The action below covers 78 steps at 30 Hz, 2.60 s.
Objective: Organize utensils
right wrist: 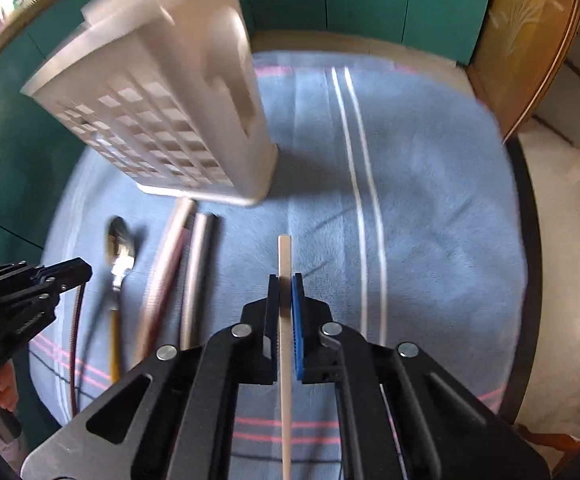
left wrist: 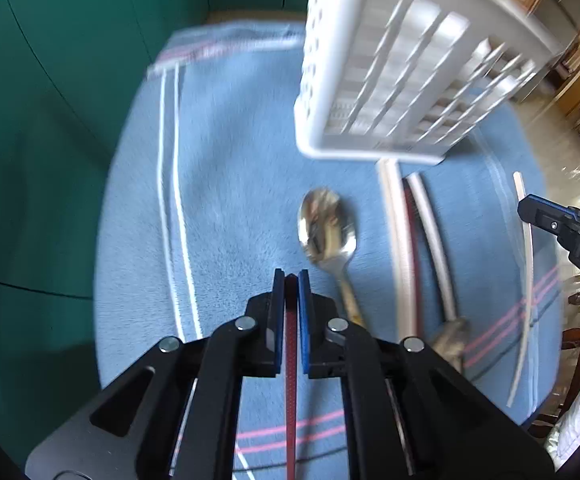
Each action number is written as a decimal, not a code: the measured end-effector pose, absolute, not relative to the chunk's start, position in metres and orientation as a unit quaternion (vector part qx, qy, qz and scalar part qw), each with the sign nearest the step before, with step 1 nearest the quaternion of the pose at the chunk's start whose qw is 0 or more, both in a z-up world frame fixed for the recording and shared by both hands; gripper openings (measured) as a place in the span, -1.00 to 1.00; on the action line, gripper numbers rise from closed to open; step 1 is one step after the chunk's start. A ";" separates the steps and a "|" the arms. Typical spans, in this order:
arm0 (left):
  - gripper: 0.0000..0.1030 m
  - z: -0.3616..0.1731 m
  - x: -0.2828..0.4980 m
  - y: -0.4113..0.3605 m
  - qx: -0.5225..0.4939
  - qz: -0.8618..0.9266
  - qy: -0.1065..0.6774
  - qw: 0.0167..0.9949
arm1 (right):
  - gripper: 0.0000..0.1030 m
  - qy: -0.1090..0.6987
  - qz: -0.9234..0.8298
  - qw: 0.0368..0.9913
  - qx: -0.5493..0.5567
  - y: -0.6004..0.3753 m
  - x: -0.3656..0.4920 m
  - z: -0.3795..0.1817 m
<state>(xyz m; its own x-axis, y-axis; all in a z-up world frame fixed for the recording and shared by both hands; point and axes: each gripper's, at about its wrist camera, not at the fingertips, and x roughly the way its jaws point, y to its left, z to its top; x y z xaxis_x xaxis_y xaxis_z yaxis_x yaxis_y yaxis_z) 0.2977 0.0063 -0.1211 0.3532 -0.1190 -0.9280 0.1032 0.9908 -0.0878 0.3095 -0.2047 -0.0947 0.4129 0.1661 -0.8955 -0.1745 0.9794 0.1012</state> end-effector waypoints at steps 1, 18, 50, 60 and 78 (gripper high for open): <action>-0.88 -0.107 0.293 0.005 -0.009 -0.073 0.551 0.831 | -0.87 0.521 0.106 0.847 -0.004 -0.204 0.305 -0.083; -0.88 0.097 0.218 0.037 -0.062 -0.100 0.266 0.957 | -0.87 0.318 0.163 0.934 0.021 -0.218 0.225 0.078; -0.87 0.059 0.306 0.051 -0.146 -0.036 0.232 0.961 | -0.87 0.273 0.120 0.950 0.092 -0.222 0.306 0.058; -0.20 0.053 0.246 0.066 -0.138 -0.023 0.189 0.972 | -0.19 0.237 0.102 0.961 0.095 -0.250 0.243 0.056; 0.13 -0.105 0.240 0.058 -0.058 0.023 0.432 0.900 | -0.21 0.510 0.226 0.820 0.129 -0.197 0.240 -0.149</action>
<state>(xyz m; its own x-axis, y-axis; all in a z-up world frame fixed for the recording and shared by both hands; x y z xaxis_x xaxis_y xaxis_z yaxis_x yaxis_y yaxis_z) 0.2398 0.0584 -0.1045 0.6258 -0.0094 -0.7800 -0.0910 0.9922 -0.0850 0.2404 -0.1971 -0.1487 0.3785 0.5016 -0.7779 -0.2382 0.8649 0.4418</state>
